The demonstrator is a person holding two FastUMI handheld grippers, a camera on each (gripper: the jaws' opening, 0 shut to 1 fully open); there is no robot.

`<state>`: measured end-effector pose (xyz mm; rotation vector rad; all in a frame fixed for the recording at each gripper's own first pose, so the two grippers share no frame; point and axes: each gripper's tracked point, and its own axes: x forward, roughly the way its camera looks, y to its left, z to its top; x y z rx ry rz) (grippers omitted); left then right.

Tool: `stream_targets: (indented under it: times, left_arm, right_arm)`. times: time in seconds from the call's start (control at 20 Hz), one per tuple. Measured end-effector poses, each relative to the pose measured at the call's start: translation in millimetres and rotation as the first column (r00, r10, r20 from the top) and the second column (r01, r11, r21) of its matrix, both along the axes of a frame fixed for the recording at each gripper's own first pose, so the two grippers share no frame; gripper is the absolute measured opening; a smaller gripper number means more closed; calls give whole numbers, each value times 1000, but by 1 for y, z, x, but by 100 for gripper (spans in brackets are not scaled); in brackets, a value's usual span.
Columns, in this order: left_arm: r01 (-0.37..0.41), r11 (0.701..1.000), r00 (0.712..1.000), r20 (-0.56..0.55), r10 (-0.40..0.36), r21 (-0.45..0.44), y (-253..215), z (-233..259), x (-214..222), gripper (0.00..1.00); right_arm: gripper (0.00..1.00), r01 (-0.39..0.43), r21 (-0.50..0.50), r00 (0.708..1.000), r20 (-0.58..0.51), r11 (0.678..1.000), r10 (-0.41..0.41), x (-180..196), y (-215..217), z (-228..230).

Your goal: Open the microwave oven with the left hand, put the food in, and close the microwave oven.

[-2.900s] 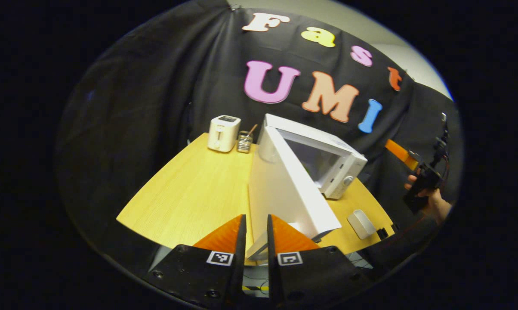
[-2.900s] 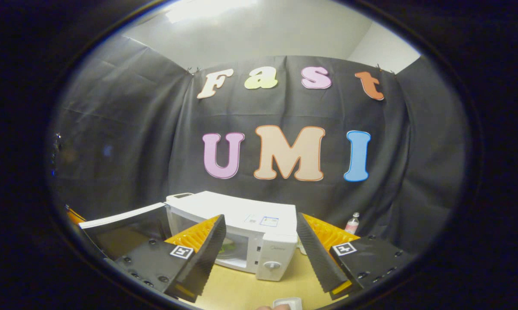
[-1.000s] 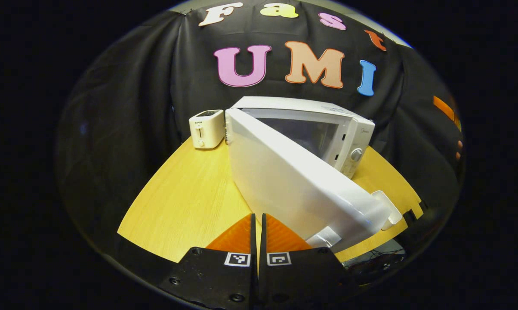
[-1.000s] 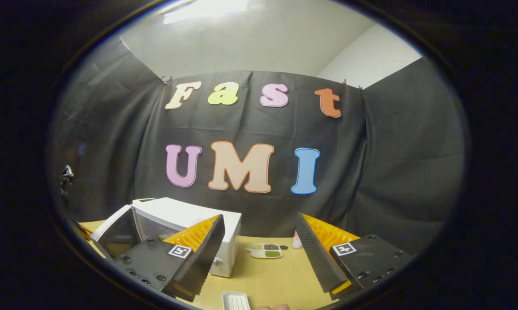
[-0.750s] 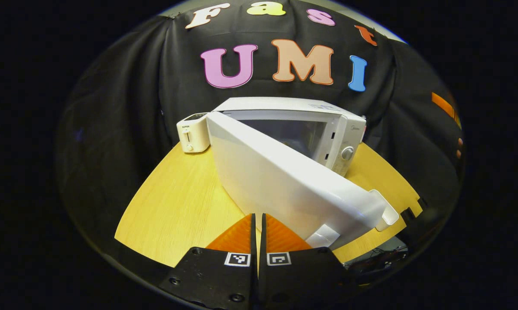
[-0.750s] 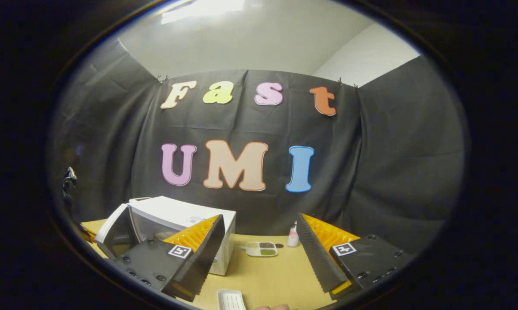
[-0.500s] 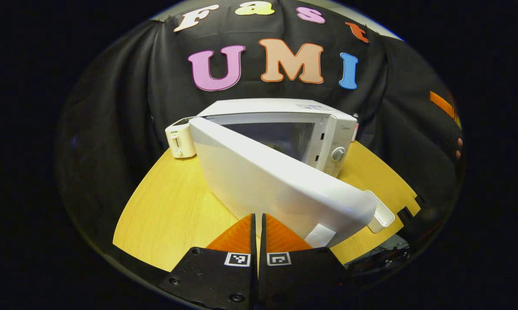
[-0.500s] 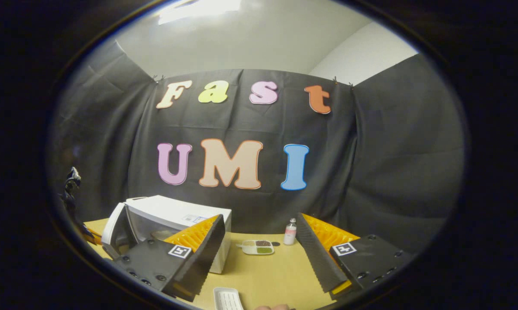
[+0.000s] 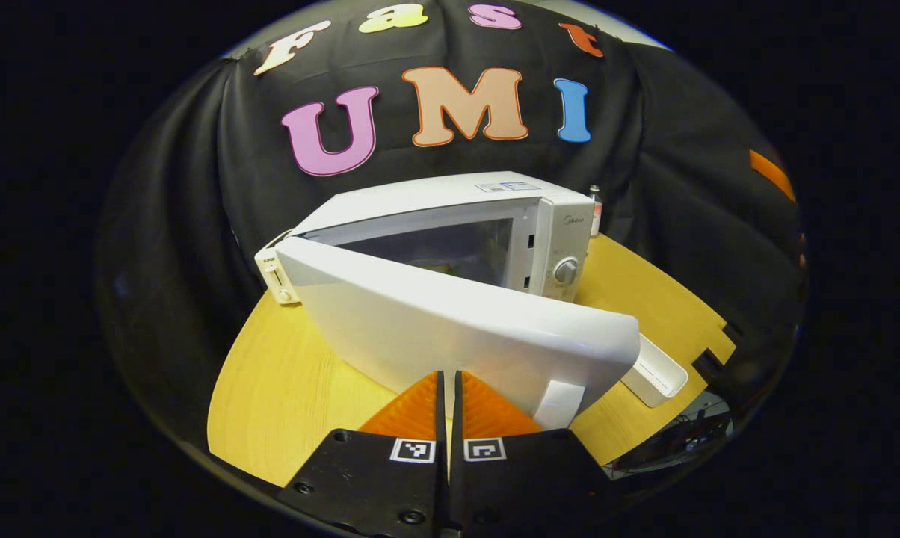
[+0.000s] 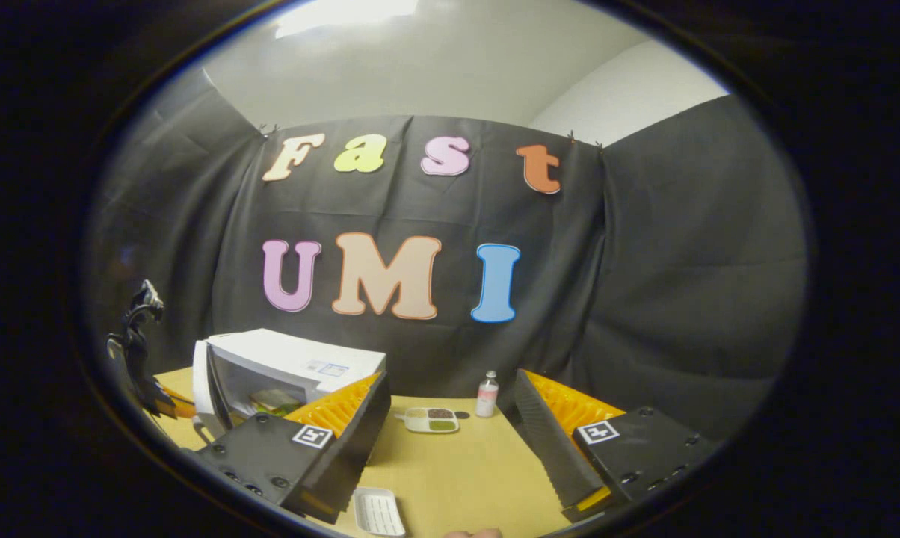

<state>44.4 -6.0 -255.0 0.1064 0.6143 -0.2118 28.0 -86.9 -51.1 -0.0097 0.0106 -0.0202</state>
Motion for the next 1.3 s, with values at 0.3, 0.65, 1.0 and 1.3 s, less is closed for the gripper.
stream_targets:
  times: [0.3,0.65,1.0,1.3]
  left_arm:
    - [48,999,999,4,-48,-6,-26,-4,37,0]
    - [87,996,996,2,-87,-17,-54,-11,82,0]
    - [51,998,999,-9,-51,-32,-57,-18,125,0]
    - [25,996,999,-38,-28,-81,-63,-25,137,0]
  right_arm:
    - [96,40,-30,999,-20,999,-41,-11,-25,-6]
    - [96,88,-40,996,-18,995,-88,-11,-53,-3]
    - [97,104,-53,994,-39,993,-106,-14,-57,-10]
    - [96,120,-64,992,-24,991,-122,-6,-64,-5]
